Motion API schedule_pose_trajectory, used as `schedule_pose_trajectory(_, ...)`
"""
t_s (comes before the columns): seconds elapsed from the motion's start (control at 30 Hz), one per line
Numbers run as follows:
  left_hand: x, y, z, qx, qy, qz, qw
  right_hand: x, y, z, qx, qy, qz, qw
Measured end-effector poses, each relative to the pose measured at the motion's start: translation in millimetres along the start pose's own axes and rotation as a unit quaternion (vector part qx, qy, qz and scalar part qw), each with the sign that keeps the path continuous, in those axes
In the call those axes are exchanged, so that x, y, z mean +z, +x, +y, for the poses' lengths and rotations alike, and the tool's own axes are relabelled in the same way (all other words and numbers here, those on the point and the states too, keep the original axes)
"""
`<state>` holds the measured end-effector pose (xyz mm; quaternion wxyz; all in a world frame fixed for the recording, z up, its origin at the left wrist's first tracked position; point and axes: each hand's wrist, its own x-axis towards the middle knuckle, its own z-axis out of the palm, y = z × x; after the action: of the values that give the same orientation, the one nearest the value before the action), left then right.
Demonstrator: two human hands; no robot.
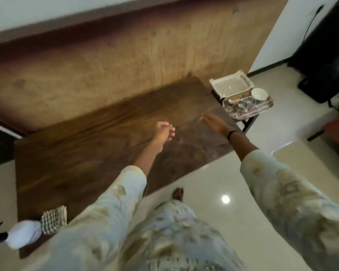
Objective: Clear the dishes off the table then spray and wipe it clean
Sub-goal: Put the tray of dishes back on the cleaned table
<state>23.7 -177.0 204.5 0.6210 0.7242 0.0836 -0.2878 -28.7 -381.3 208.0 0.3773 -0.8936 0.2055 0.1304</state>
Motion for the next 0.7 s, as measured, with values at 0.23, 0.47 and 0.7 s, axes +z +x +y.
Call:
schedule_pose_trajectory(0.23,58,44,0,-0.042,0.028,0.008,0.999,-29,63,65,0.027,0.005,-0.044,0.999)
schedule_pose_trajectory(0.47,124,89,-5,-0.076,0.008,0.026,0.997,-57,133,146,0.072,0.067,-0.077,0.992)
schedule_pose_trajectory(0.7,235,148,-9,-0.138,-0.010,0.065,0.988,-114,207,231,0.034,0.064,-0.090,0.993)
